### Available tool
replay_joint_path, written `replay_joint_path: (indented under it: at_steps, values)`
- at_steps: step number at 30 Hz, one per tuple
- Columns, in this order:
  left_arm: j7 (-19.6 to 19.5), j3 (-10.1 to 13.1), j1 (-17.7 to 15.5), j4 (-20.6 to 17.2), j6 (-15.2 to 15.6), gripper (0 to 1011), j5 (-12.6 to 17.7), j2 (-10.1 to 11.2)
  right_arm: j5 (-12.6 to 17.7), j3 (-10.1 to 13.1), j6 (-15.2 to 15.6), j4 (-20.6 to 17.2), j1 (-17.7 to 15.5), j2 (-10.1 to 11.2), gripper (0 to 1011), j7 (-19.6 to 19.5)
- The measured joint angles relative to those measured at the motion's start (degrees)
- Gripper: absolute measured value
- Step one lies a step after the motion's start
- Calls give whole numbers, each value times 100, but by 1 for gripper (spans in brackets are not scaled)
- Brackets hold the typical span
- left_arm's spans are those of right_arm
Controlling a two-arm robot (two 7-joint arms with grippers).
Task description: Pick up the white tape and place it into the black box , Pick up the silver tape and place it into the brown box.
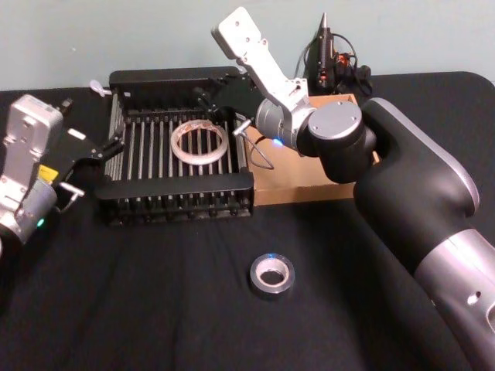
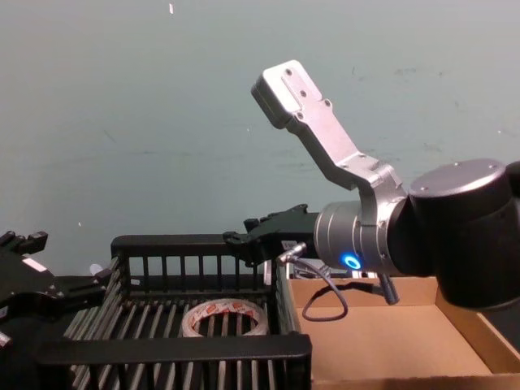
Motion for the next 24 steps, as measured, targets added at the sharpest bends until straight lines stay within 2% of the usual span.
replay_joint_path:
  at_steps: [1,2,4,5,10,11,17,18,24]
  values:
    - [0,0,0,0,0,1001,0,0,1,0,1,-1,0,0,319,0]
    - [0,0,0,0,0,1001,0,0,2,2,1,-1,-1,1,374,0]
    - [0,0,0,0,0,1001,0,0,3,2,2,-3,-1,1,413,0]
    - [0,0,0,0,0,1001,0,0,5,3,3,-3,-2,1,476,0]
    - [0,0,0,0,0,1001,0,0,7,3,5,-6,-2,1,616,0]
    - [0,0,0,0,0,1001,0,0,7,3,6,-7,-2,1,677,0]
    - [0,0,0,0,0,1001,0,0,11,3,8,-8,-2,1,826,0]
    - [0,0,1,0,0,1001,0,0,12,3,8,-9,-2,1,876,0]
    - [0,0,0,0,0,1001,0,0,16,3,8,-9,-2,1,1003,0]
